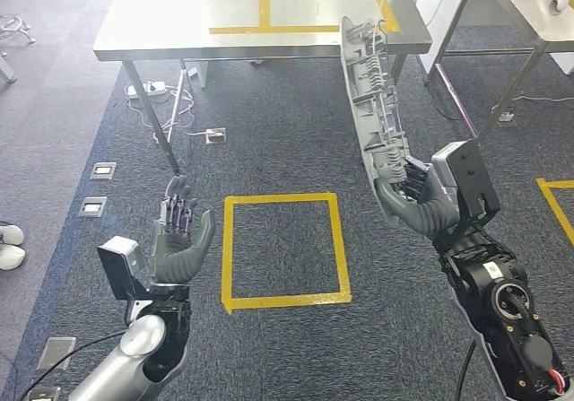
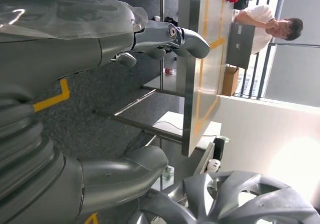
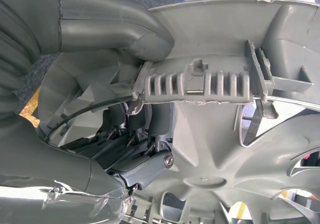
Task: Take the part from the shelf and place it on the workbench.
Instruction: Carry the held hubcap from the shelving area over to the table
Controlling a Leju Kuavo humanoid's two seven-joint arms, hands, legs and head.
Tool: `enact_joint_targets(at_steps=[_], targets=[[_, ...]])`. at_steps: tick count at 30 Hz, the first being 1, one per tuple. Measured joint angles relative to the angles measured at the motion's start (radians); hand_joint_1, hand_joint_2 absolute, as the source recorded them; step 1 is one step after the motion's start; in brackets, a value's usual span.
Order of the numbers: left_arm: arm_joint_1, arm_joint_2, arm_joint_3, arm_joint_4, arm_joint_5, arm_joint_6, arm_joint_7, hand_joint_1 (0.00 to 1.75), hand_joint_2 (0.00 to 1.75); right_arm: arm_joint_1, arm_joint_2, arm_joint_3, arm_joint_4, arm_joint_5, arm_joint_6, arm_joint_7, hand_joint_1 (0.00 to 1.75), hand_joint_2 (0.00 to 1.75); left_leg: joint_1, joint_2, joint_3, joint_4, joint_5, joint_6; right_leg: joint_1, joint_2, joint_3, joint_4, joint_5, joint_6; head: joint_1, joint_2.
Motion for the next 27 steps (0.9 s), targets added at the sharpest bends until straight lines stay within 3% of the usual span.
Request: enact_joint_targets(at_steps=[4, 8, 10, 12, 13, 14, 15, 16, 18, 20, 23, 25, 27], targets=[[-0.001, 0.0, 0.0, 0.0, 0.0, -0.004, 0.0, 0.0, 1.75, 0.0, 0.0, 0.0, 0.0, 0.0, 0.0, 0.0, 1.75, 1.75, -0.002, 0.0, -0.001, 0.002, -0.001, 0.001, -0.001, 0.0, 0.001, -0.002, 0.001, 0.001, 0.0, 0.0], [-0.004, 0.002, 0.0, -0.002, 0.0, -0.006, -0.004, 0.0, 1.75, -0.002, 0.0, 0.0, -0.001, 0.0, 0.0, -0.001, 1.75, 1.75, 0.001, 0.0, 0.021, -0.029, 0.006, 0.023, -0.004, -0.002, 0.006, -0.013, 0.001, 0.013, -0.004, 0.0], [-0.008, 0.001, 0.0, -0.003, 0.0, -0.008, -0.007, 0.0, 1.75, -0.003, 0.0, -0.001, -0.001, 0.0, 0.0, -0.001, 1.75, 1.75, 0.008, 0.004, 0.044, -0.055, 0.013, 0.028, -0.002, -0.003, -0.029, 0.063, -0.038, 0.01, 0.005, 0.0], [-0.01, -0.001, 0.0, -0.002, -0.001, -0.01, -0.008, 0.0, 1.75, -0.002, 0.0, 0.0, 0.0, 0.0, 0.0, -0.002, 1.75, 1.75, 0.006, 0.006, 0.052, -0.059, 0.011, 0.029, 0.0, -0.002, -0.099, 0.203, -0.091, 0.01, 0.015, 0.0], [-0.01, -0.002, -0.001, -0.002, -0.001, -0.01, -0.008, 0.0, 1.75, -0.001, 0.0, 0.0, 0.0, 0.0, 0.0, -0.003, 1.75, 1.75, 0.005, 0.006, 0.054, -0.057, 0.008, 0.028, 0.0, -0.002, -0.129, 0.253, -0.101, 0.011, 0.019, 0.0], [-0.009, -0.002, -0.001, -0.002, 0.0, -0.011, -0.008, 0.0, 1.75, 0.0, 0.0, 0.0, 0.0, 0.0, 0.0, -0.003, 1.75, 1.75, 0.006, 0.005, 0.056, -0.055, 0.005, 0.025, -0.001, -0.002, -0.142, 0.267, -0.091, 0.013, 0.022, 0.0], [-0.009, -0.002, -0.001, -0.002, 0.0, -0.011, -0.008, 0.0, 1.75, 0.001, 0.0, 0.0, 0.0, 0.0, 0.0, -0.002, 1.75, 1.75, 0.009, 0.004, 0.059, -0.051, -0.001, 0.02, -0.003, -0.002, -0.135, 0.241, -0.063, 0.015, 0.025, 0.0], [-0.009, -0.002, -0.001, -0.002, 0.0, -0.012, -0.008, 0.0, 1.75, 0.001, 0.0, 0.0, 0.0, 0.0, 0.0, -0.002, 1.75, 1.75, 0.012, 0.002, 0.061, -0.043, -0.009, 0.013, -0.006, -0.003, -0.111, 0.179, -0.022, 0.018, 0.029, 0.0], [-0.01, -0.002, -0.001, -0.002, 0.0, -0.014, -0.011, 0.0, 1.75, 0.001, 0.0, 0.0, 0.001, 0.0, 0.0, -0.003, 1.75, 1.75, 0.013, -0.003, 0.058, -0.023, -0.025, -0.005, -0.009, 0.001, -0.059, 0.066, 0.02, 0.021, 0.04, 0.0], [-0.013, -0.002, -0.001, -0.001, 0.0, -0.015, -0.014, 0.0, 1.75, 0.001, 0.0, 0.0, 0.002, 0.0, -0.001, -0.004, 1.75, 1.75, 0.01, -0.006, 0.049, -0.011, -0.032, -0.018, -0.005, 0.007, -0.043, 0.038, 0.012, 0.009, 0.04, 0.0], [-0.014, -0.001, -0.001, 0.0, 0.0, -0.016, -0.016, 0.0, 1.75, 0.003, 0.0, 0.0, 0.002, 0.0, -0.002, -0.004, 1.75, 1.75, 0.014, -0.003, 0.042, 0.002, -0.04, -0.029, -0.002, 0.008, -0.041, 0.043, 0.005, -0.018, 0.02, 0.0], [-0.016, 0.0, -0.001, 0.0, 0.0, -0.016, -0.017, 0.0, 1.75, 0.002, 0.001, -0.001, 0.002, 0.0, -0.004, -0.003, 1.75, 1.75, 0.015, 0.006, 0.003, 0.081, -0.077, -0.032, -0.001, 0.006, -0.033, 0.041, 0.0, -0.031, 0.008, 0.0], [-0.016, 0.0, -0.001, 0.001, 0.0, -0.017, -0.017, 0.0, 1.75, 0.001, 0.001, 0.0, 0.002, 0.0, -0.007, -0.004, 1.75, 1.75, 0.012, 0.011, -0.081, 0.225, -0.125, -0.03, 0.005, 0.006, -0.03, 0.041, -0.005, -0.04, -0.006, 0.0]])
